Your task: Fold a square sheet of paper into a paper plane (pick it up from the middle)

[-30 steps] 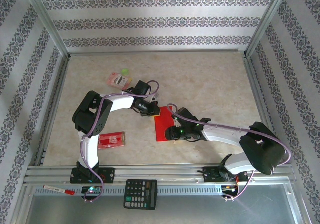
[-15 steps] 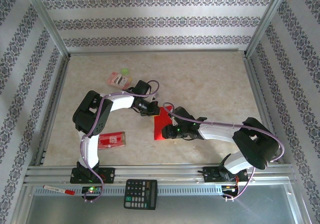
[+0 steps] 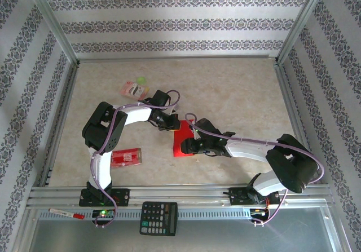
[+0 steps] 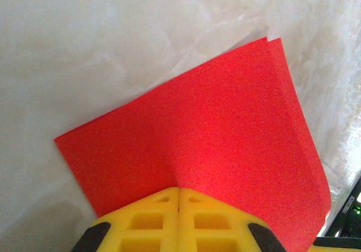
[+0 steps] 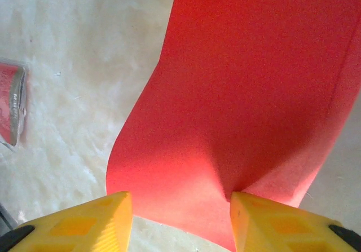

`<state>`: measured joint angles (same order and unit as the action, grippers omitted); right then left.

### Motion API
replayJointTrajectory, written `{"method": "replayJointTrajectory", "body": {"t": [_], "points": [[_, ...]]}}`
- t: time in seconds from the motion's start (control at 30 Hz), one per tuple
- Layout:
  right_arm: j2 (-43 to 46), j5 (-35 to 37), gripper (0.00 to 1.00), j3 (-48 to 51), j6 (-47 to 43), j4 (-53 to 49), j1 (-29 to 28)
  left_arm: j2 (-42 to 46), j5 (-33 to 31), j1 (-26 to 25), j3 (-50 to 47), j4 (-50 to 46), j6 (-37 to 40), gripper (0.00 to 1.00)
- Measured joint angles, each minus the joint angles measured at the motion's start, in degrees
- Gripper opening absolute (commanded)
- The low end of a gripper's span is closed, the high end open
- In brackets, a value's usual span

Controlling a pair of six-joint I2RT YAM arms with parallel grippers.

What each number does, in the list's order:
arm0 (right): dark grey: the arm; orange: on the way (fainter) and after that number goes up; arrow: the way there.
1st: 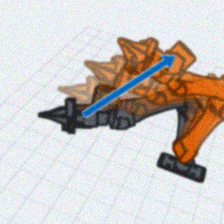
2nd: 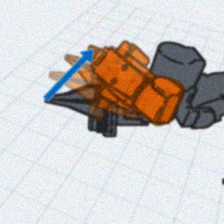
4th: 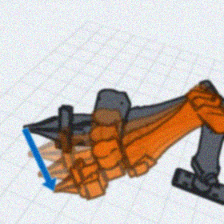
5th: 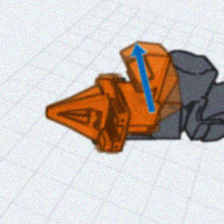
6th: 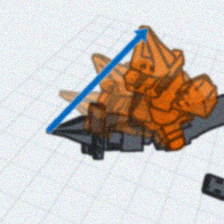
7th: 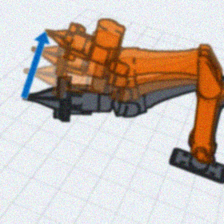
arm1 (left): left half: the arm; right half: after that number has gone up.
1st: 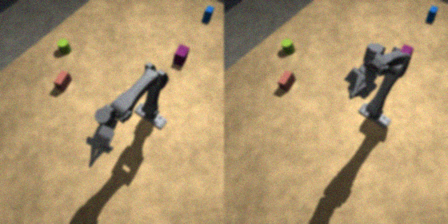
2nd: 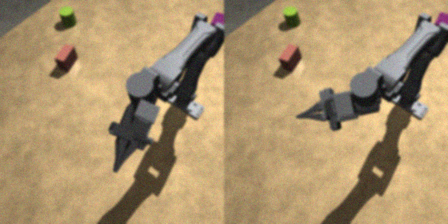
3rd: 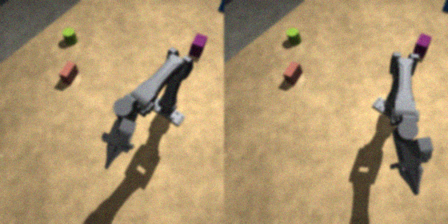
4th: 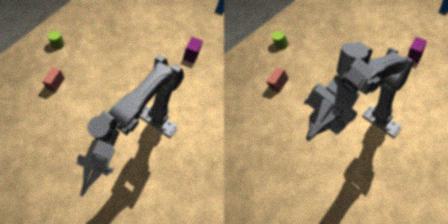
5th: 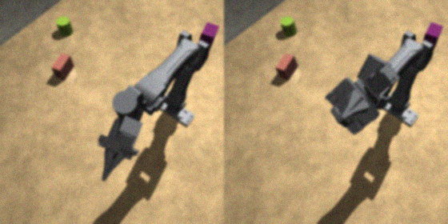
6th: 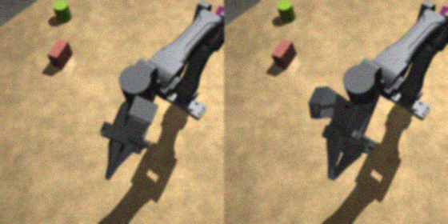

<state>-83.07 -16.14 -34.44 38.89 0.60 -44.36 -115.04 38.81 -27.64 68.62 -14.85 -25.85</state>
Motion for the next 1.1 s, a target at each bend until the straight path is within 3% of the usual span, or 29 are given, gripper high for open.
{"method": "replayJointTrajectory", "body": {"t": [0.73,1.1], "points": [[2.5,-6.1,0.56,3.2,0.2,5.6,3.3,0.0,0.0,0.0,0.0,-0.1,0.2,0.00],[6.3,-0.7,0.55,3.8,1.5,-5.4,0.7,0.0,0.0,0.0,0.0,-0.2,0.4,0.00]]}}
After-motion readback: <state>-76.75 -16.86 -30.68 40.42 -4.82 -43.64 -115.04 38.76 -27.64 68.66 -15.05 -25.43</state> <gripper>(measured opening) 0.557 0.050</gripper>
